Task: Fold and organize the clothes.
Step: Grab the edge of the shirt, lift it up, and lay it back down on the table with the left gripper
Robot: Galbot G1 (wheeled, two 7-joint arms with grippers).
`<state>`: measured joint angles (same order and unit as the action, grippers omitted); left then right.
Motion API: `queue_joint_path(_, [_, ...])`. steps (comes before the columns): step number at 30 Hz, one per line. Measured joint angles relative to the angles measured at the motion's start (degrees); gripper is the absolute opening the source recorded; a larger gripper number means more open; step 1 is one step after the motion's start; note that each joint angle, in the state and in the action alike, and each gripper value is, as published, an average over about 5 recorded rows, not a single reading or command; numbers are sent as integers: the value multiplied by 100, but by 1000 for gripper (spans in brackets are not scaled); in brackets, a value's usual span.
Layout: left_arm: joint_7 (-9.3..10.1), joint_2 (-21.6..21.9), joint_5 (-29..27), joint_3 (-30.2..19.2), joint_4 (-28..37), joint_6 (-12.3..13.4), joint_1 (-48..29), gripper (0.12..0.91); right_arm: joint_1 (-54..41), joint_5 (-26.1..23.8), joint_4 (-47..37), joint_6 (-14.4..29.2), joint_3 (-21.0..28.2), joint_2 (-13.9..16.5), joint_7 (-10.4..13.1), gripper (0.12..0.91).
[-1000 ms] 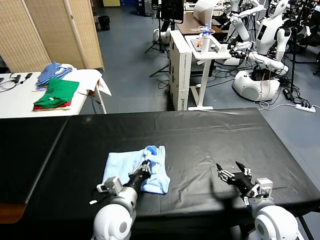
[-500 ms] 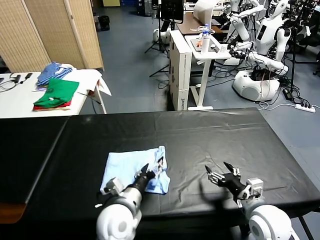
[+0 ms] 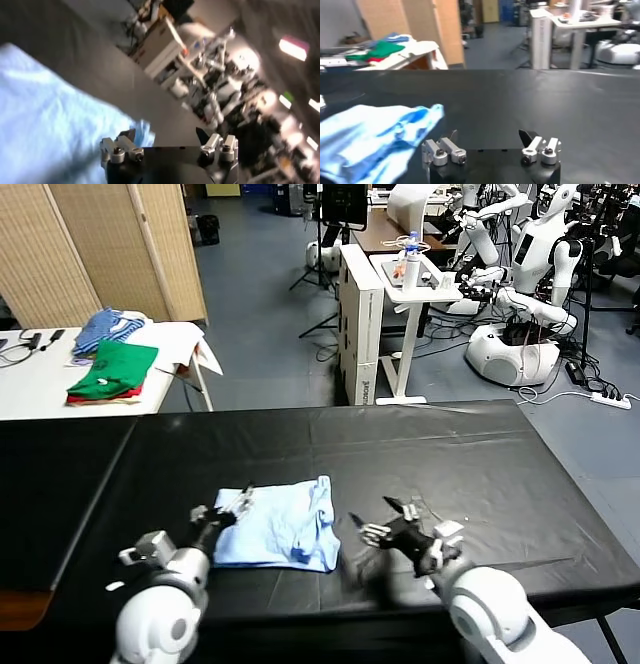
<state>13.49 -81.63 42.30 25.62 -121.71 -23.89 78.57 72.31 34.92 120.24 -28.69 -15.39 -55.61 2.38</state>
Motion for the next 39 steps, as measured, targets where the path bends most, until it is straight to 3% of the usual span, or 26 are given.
queue_joint_path(5, [-40, 504, -484, 401, 28, 34, 144, 907, -762, -163, -164, -128, 904, -30, 2, 907])
queue_joint_path(11, [-84, 689, -897, 670, 72, 65, 293, 907, -1747, -425, -416, -463, 1870, -94, -36, 907])
queue_joint_path(18, [-101, 859, -1047, 866, 117, 76, 391, 907, -2660, -1069, -649, -1190, 2652, -76, -322, 907])
queue_joint_path(23, [-112, 821, -1182, 872, 167, 91, 402, 907, -3082, -1512, -805, -1350, 3060, -136, -568, 907])
queue_joint_path(31, [-125, 787, -1250, 908, 211, 115, 432, 907, -3318, -1966, -865, -1350, 3341, -62, -742, 907])
queue_joint_path(39, [-148, 896, -1191, 971, 273, 129, 354, 907, -2834, -2100, -543, -1350, 2876, 361, -761, 907])
